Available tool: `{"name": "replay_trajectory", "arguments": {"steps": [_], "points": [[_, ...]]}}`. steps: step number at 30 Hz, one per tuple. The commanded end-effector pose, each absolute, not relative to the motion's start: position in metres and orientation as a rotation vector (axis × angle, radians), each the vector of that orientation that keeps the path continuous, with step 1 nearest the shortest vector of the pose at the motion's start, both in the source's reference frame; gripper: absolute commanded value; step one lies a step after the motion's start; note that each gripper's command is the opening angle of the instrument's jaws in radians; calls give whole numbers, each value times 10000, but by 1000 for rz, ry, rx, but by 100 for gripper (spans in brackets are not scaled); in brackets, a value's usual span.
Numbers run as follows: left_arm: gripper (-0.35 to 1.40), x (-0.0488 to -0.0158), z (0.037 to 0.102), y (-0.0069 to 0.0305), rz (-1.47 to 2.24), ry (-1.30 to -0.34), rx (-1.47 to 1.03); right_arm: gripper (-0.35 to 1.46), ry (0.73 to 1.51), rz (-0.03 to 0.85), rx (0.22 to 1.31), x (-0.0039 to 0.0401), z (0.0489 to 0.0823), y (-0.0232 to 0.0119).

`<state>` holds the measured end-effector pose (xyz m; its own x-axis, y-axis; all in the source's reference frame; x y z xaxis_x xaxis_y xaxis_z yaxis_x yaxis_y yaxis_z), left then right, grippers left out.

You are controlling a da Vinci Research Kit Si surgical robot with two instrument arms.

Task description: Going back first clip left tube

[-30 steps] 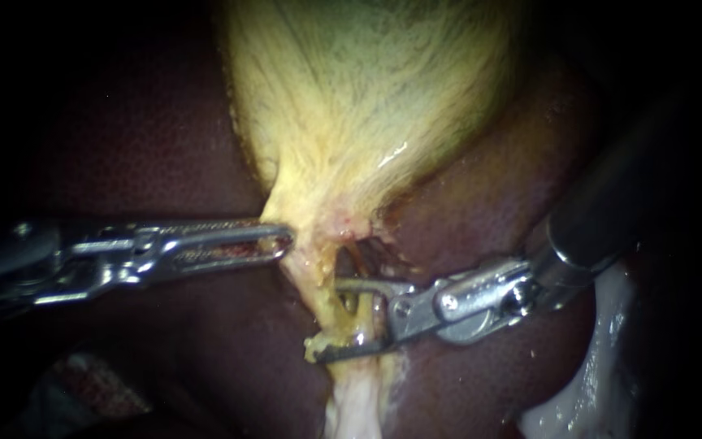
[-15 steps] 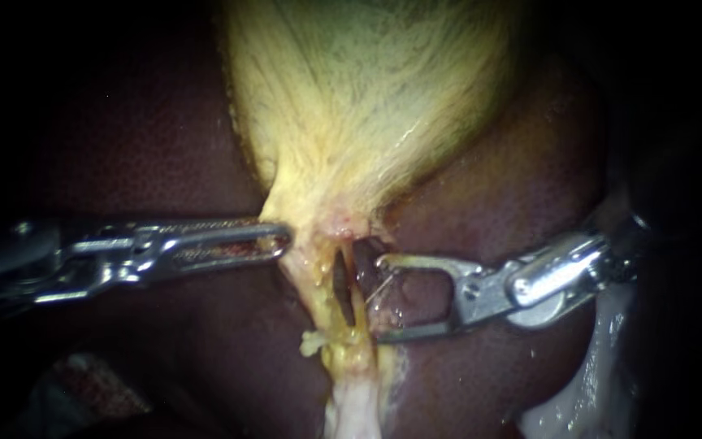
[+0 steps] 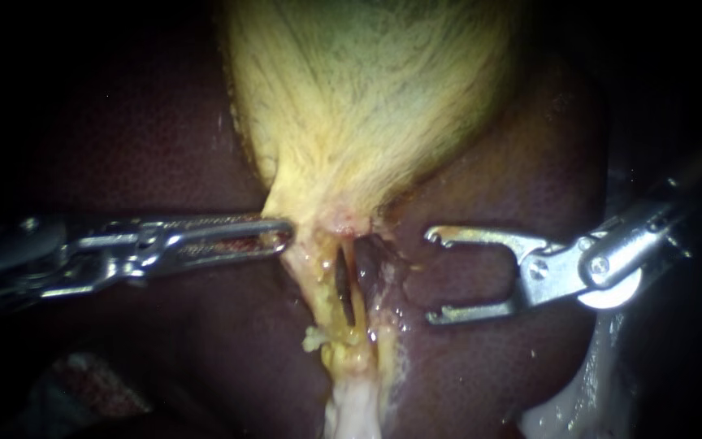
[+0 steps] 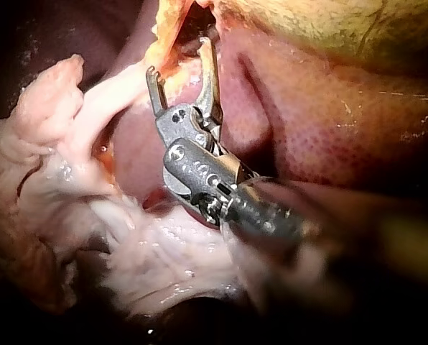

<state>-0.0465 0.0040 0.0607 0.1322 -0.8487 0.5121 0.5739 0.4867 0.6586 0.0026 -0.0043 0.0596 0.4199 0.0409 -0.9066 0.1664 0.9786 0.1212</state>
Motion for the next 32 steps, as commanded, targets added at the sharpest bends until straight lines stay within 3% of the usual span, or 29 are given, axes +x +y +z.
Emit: {"name": "replay_trajectory", "arguments": {"steps": [1, 14, 32], "points": [[-20, -468, 612, 40, -1060, -984, 333, 60, 1137, -85, 202, 26, 596, -43], [-20, -500, 658, 28, -1030, -965, 349, 60, 1143, -99, 194, 22, 592, -41], [-20, -502, 658, 28, -1028, -963, 351, 60, 1158, -109, 182, 19, 587, -42]]}}
